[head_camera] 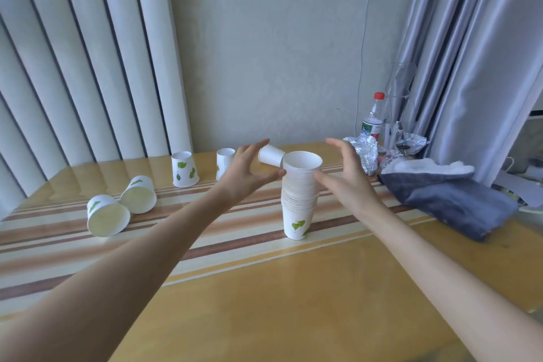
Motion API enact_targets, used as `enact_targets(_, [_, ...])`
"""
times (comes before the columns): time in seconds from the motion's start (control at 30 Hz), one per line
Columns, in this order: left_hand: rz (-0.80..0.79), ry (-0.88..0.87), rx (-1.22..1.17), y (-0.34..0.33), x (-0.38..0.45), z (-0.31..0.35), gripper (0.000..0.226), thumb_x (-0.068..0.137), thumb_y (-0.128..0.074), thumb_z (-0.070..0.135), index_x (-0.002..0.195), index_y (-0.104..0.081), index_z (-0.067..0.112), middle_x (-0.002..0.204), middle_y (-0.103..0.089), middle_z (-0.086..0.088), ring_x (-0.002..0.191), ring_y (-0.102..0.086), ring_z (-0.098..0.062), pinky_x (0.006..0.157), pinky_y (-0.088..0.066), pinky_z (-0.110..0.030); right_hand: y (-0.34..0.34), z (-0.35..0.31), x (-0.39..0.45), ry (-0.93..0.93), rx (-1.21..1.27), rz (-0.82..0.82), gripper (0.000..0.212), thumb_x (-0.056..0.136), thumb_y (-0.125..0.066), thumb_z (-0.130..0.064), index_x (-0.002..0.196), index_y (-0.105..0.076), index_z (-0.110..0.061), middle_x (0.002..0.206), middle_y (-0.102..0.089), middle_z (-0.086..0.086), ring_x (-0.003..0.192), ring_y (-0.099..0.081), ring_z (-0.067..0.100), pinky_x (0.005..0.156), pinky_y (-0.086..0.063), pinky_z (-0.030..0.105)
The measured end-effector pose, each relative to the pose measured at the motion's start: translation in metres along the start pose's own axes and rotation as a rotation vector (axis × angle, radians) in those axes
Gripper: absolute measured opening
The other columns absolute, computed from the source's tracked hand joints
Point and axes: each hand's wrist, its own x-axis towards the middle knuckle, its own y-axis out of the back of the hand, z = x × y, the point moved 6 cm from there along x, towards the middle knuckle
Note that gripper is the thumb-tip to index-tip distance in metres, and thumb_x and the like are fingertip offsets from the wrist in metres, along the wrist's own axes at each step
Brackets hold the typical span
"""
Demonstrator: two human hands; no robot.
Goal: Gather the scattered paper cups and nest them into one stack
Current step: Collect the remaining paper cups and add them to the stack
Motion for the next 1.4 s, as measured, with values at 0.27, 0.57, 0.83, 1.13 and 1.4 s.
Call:
enact_targets(0.27, [0.147, 0.184, 0.08, 0.115, -0.062, -0.084, 0.06, 0.078, -0.072, 0.03, 0.132, -0.048, 0.017, 0.135, -0.051, -0.002, 0.124, -0.047, -0.015, 0.095, -0.034, -0.025, -0.132, -0.075, -0.004, 0.341, -0.223, -0.245, 0.039, 0.082, -0.059, -0.004, 0.12, -0.052, -0.006, 0.122, -0.052, 0.011, 0.117, -0.041, 0.026, 0.09, -0.025, 0.015])
enact_targets(0.57, [0.253, 0.386, 0.167, 0.219, -0.112, -0.188, 0.055, 0.083, -0.067, 0.022, 0.133, -0.045, 0.016, 0.139, -0.047, -0.008, 0.128, -0.045, -0.021, 0.103, -0.035, -0.034, -0.312, -0.08, 0.026, 0.302, -0.387, -0.635, 0.052, 0.085, -0.048, -0.004, 0.136, -0.038, -0.015, 0.14, -0.037, 0.008, 0.131, -0.03, 0.026, 0.098, -0.031, 0.03])
enact_targets(0.83, [-0.063, 0.328, 0.611, 0.224, -0.113, -0.258, 0.078, 0.081, -0.047, -0.011, 0.144, -0.029, 0.031, 0.155, -0.024, 0.006, 0.138, -0.033, -0.021, 0.109, -0.035, -0.036, -0.398, -0.067, 0.054, 0.651, -0.802, -0.816, 0.092, 0.081, -0.038, 0.019, 0.15, -0.005, -0.032, 0.16, -0.002, 0.001, 0.145, -0.012, 0.027, 0.112, -0.028, 0.042])
enact_targets(1.13, [0.123, 0.237, 0.773, 0.212, -0.101, -0.257, 0.068, 0.078, -0.067, 0.045, 0.136, -0.035, 0.026, 0.145, -0.041, 0.014, 0.129, -0.042, -0.015, 0.102, -0.033, -0.028, -0.41, -0.046, 0.065, 0.632, -0.708, -0.762, 0.066, 0.086, -0.05, 0.003, 0.144, -0.024, -0.014, 0.157, -0.021, 0.004, 0.142, -0.025, 0.023, 0.105, -0.036, 0.038])
enact_targets(1.4, [-0.026, 0.329, 0.948, 0.195, -0.104, -0.236, 0.08, 0.073, -0.069, 0.051, 0.142, -0.032, 0.033, 0.133, -0.039, -0.003, 0.121, -0.041, -0.025, 0.107, -0.031, -0.036, -0.355, -0.039, 0.043, 0.193, -0.341, -0.629, 0.06, 0.077, -0.069, -0.031, 0.125, -0.036, -0.018, 0.123, -0.05, 0.003, 0.106, -0.053, 0.026, 0.081, -0.049, 0.041])
